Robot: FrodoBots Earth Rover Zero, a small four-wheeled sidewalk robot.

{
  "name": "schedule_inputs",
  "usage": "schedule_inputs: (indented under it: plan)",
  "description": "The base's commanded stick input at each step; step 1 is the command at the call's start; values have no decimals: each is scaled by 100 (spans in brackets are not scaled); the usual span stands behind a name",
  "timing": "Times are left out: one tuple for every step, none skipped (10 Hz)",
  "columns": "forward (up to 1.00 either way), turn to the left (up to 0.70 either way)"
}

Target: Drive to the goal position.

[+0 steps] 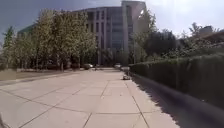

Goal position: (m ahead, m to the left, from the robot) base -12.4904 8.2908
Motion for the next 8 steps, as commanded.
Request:
schedule_inputs:
  plan:
    - [0,0]
    - [0,0]
    - [0,0]
    - [0,0]
    - [2,0]
    - [40,0]
    - [70,12]
    - [70,35]
